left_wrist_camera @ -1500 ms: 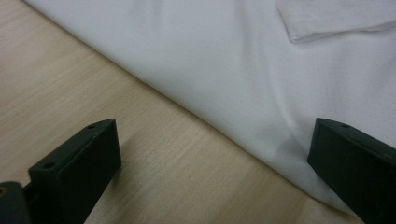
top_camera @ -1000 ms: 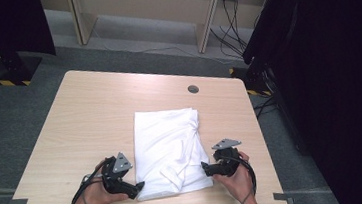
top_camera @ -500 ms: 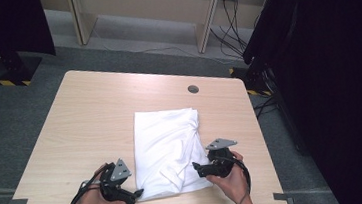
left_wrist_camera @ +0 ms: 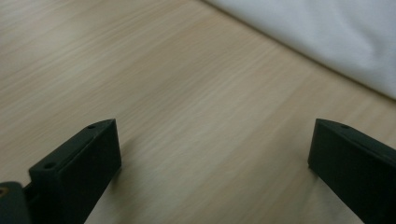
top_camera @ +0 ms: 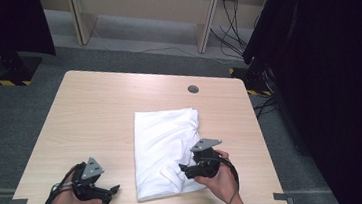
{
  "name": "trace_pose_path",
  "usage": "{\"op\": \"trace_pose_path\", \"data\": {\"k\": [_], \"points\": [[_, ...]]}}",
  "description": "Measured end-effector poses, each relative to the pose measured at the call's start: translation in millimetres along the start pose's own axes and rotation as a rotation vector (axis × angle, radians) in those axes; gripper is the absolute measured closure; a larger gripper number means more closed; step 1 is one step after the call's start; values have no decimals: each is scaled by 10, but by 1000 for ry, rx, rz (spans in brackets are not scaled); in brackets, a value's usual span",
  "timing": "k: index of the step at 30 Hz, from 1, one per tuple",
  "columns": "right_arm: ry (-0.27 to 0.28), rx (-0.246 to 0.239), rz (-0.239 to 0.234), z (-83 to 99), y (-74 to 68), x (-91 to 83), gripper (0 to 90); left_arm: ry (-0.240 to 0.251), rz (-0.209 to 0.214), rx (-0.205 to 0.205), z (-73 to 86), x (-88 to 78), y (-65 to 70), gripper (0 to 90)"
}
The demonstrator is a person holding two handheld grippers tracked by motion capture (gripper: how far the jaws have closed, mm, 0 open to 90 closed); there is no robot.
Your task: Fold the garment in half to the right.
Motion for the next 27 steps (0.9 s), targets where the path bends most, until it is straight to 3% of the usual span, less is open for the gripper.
{"op": "trace_pose_path", "data": {"k": [6, 19, 27], "points": [[-6, -44, -28, -113, -133, 65, 315, -1, -7, -18, 63, -37, -156, 2], [-23, -96, -74, -260, -357, 253, 379, -3, -15, -21, 60, -33, -152, 0], [-56, -155, -112, -359, -480, 461, 530, -3, -15, -23, 59, -32, -151, 0]]}}
Point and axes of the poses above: each handheld gripper's, and its own axes: x roughly forward along the jaws, z roughly out of its underside, y roughly to its right, the point moved 2 cm from there along x, roughly forward along the jaws, and after that the axes turned 15 degrees about -y, right-handed, at the moved point
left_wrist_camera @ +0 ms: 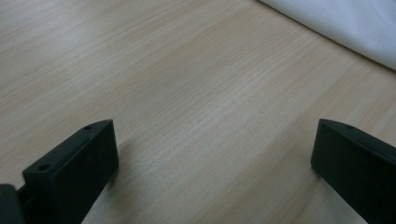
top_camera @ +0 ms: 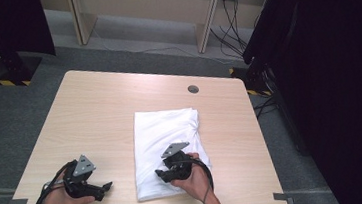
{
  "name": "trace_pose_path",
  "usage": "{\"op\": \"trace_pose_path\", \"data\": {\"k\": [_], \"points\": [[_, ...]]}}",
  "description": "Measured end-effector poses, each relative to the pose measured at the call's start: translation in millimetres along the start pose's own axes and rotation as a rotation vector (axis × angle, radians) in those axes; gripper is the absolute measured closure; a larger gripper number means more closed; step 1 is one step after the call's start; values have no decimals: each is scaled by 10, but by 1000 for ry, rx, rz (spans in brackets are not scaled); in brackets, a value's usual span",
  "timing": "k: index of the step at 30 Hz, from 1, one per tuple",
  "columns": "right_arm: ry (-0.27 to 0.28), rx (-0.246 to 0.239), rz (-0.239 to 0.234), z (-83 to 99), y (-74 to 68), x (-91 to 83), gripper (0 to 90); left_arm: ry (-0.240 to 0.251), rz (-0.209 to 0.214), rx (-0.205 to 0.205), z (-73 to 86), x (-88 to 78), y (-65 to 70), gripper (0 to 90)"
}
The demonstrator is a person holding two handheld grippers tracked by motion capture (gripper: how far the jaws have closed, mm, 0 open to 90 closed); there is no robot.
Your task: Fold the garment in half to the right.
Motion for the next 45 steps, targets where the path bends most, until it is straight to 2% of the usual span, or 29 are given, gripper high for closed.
{"op": "trace_pose_path", "data": {"k": [3, 6, 11, 14, 18, 20, 22, 25, 28, 32, 34, 35, 37, 40, 45], "points": [[0, -13, -15, 13, 1, -38, 667, 0, 0, 0, 0, 0, 0, 0], [-4, -16, 1, 87, 33, -72, 757, 0, 0, 0, 0, 0, 0, 0], [-3, -10, 42, 219, 97, -184, 818, -1, 0, 0, 0, -1, -1, 0], [-13, 20, 88, 353, 194, -312, 818, 0, 0, 0, 1, -1, -1, 0], [-35, 86, 136, 677, 357, -482, 805, 0, 0, 0, 1, -1, -1, 0], [-54, 120, 142, 889, 411, -564, 762, -1, 0, 0, 1, -1, -1, 0], [-46, 147, 145, 1032, 437, -628, 736, -1, 0, 1, 0, 0, -1, 0], [-29, 182, 168, 1160, 476, -740, 655, -2, -1, -2, -2, 0, 0, 0], [21, 206, 162, 1133, 484, -845, 569, 0, 0, -2, -7, 4, 0, 0], [60, 221, 182, 959, 527, -868, 436, 3, 9, 5, -36, 14, 23, 2], [78, 243, 190, 835, 581, -806, 394, 25, 24, -26, -92, 19, 63, 43], [71, 254, 191, 777, 615, -756, 374, 42, 39, -38, -132, 16, 98, 52], [49, 247, 212, 668, 665, -658, 368, 71, 57, -32, -232, -3, 183, 44], [28, 261, 209, 561, 723, -532, 349, 107, 74, -30, -409, -18, 316, 42], [8, 263, 197, 499, 736, -416, 329, 108, 111, -11, -625, 90, 554, 39]]}}
Point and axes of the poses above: each handheld gripper's, and its own axes: x roughly forward along the jaws, z roughly out of its underside, y roughly to its right, the point moved 2 cm from there along x, roughly forward along the jaws, and after that the axes turned 15 degrees about -y, right-handed, at the moved point
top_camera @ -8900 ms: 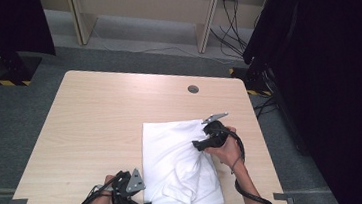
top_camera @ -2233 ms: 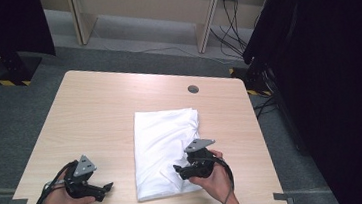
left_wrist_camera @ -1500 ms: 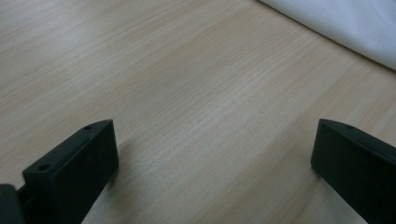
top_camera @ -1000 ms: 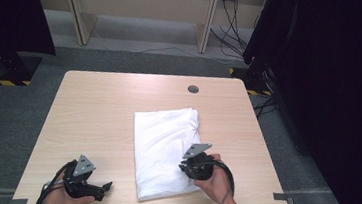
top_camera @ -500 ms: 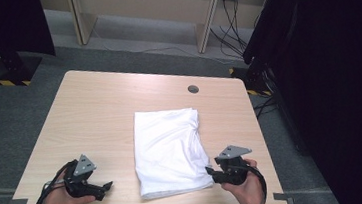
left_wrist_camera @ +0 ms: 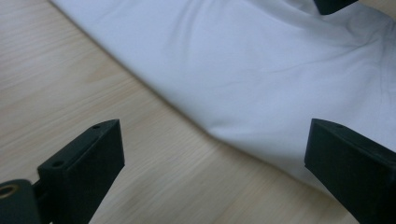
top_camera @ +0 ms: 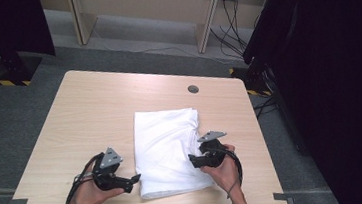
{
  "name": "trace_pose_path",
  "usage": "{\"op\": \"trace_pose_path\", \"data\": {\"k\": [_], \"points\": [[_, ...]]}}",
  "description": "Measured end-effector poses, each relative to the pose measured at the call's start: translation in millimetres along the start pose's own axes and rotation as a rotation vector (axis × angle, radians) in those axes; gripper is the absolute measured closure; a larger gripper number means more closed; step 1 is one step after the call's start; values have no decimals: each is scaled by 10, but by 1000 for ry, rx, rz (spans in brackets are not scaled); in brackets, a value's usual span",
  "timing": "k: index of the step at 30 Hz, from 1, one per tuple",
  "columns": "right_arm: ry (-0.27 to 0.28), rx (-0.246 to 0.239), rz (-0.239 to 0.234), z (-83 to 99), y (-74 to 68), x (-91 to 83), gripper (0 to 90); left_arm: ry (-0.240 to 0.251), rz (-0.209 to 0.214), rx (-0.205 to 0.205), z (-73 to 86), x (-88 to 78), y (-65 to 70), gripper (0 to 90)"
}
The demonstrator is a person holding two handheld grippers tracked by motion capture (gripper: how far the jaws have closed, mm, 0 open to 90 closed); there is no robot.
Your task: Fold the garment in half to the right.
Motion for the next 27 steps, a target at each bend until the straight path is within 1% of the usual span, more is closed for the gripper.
{"op": "trace_pose_path", "data": {"k": [1, 4, 5, 6, 8, 9, 10, 11, 12, 14, 15, 16, 17, 18, 19, 20, 21, 22, 23, 24, 25, 26, 27], "points": [[-3, 7, -3, -4, 5, 18, 324, -2, 10, -1, -18, 35, 43, 38], [-12, 21, -4, -6, 38, 72, 318, -20, 36, 19, -29, 115, 147, 36], [-17, 30, -6, 5, 57, 85, 317, -44, 38, 37, -15, 138, 167, 36], [-21, 41, -8, 22, 86, 95, 316, -80, 25, 69, 13, 155, 173, 41], [-30, 72, -10, 82, 172, 105, 312, -164, -18, 124, 92, 178, 170, 31], [-31, 98, -9, 121, 227, 107, 302, -161, -25, 127, 127, 176, 164, 26], [-30, 133, -14, 161, 278, 103, 295, -155, -33, 116, 148, 165, 161, 19], [-32, 154, -14, 196, 320, 97, 288, -163, -34, 116, 162, 148, 163, 19], [-34, 164, -9, 223, 351, 85, 283, -174, -33, 127, 167, 127, 171, 24], [-27, 186, -1, 243, 394, 44, 278, -183, -41, 161, 154, 98, 182, 48], [-21, 195, 16, 239, 414, 16, 275, -174, -39, 168, 140, 93, 189, 48], [-9, 203, 47, 224, 429, -13, 269, -161, -27, 162, 123, 92, 195, 50], [5, 204, 75, 198, 432, -41, 265, -150, -17, 148, 103, 92, 197, 50], [31, 192, 81, 159, 422, -60, 258, -135, -12, 139, 82, 95, 196, 49], [60, 175, 67, 114, 392, -71, 257, -126, -10, 130, 65, 105, 193, 49], [83, 157, 44, 70, 352, -68, 254, -131, -11, 128, 59, 120, 189, 43], [88, 146, 19, 28, 309, -46, 248, -144, -10, 134, 68, 139, 188, 38], [79, 129, -1, -9, 275, -4, 247, -169, -9, 144, 92, 160, 189, 37], [65, 116, -12, -38, 258, 52, 248, -169, -12, 151, 119, 178, 194, 37], [49, 121, -6, -53, 270, 114, 252, -161, -14, 144, 132, 175, 193, 22], [24, 132, 15, -50, 309, 170, 256, -163, -16, 142, 144, 166, 195, 22], [3, 154, 38, -26, 371, 213, 252, -166, -17, 143, 152, 158, 197, 22], [5, 198, 30, 11, 444, 234, 254, -163, -16, 144, 160, 156, 198, 23]]}}
Point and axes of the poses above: each handheld gripper's, and its own axes: x roughly forward along the jaws, z roughly out of its underside, y roughly to its right, the point moved 2 cm from there along x, roughly forward along the jaws, and after that the axes turned 15 degrees about -y, right-handed, at the moved point
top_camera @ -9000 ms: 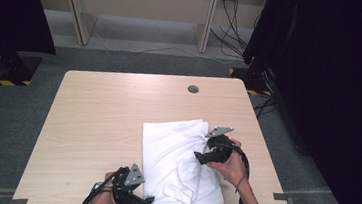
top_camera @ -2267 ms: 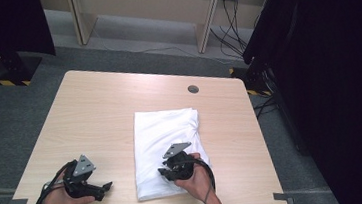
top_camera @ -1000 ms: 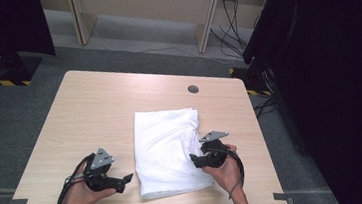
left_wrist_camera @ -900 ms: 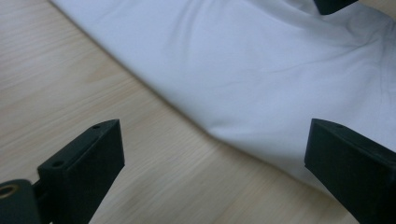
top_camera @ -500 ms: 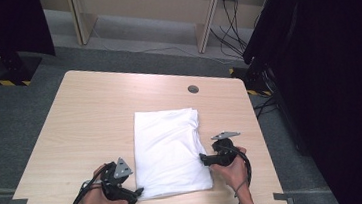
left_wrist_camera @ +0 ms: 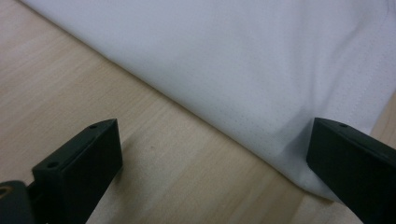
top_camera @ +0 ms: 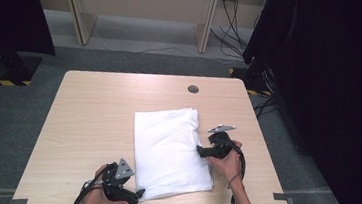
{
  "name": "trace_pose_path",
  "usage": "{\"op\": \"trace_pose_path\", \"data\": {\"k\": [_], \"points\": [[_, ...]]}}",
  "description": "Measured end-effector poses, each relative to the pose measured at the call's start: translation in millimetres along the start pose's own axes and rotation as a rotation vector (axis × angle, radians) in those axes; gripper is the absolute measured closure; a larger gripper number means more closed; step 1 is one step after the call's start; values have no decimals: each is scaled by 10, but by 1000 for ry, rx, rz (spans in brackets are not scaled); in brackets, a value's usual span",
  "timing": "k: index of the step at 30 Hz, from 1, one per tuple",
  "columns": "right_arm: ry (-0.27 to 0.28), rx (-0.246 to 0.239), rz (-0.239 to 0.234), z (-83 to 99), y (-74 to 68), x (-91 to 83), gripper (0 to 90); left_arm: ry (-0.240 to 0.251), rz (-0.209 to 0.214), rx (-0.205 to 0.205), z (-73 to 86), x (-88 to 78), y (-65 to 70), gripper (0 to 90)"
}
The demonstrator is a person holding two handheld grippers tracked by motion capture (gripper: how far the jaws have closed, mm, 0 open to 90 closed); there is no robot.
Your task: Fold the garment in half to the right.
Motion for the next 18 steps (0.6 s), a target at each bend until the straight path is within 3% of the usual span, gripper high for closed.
{"op": "trace_pose_path", "data": {"k": [2, 4, 7, 10, 11, 14, 18], "points": [[-1, 77, -6, 55, 157, -2, 249, 5, 1, 4, 2, 4, -2, 21], [9, 110, 24, 94, 256, -46, 254, 1, 1, 7, -3, 5, -4, 20], [81, 95, -10, 75, 254, -124, 252, 13, 1, 2, 7, 8, -1, 17], [104, 69, -20, 32, 195, -150, 250, 12, 0, 0, 8, 8, 2, 17], [114, 33, -61, -68, 98, -141, 245, 18, 1, 0, 14, 9, 3, 16], [117, 22, -58, -168, 61, -97, 243, 21, 1, 0, 17, 10, 3, 16], [55, 20, -51, -307, 71, 126, 243, 30, 1, 1, 37, 7, 10, 16]]}}
Point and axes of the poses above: each handheld gripper's, and its own axes: x roughly forward along the jaws, z roughly out of its underside, y roughly to its right, the point moved 2 cm from there along x, roughly forward along the jaws, and after that the axes turned 15 degrees about -y, right-handed, at the moved point
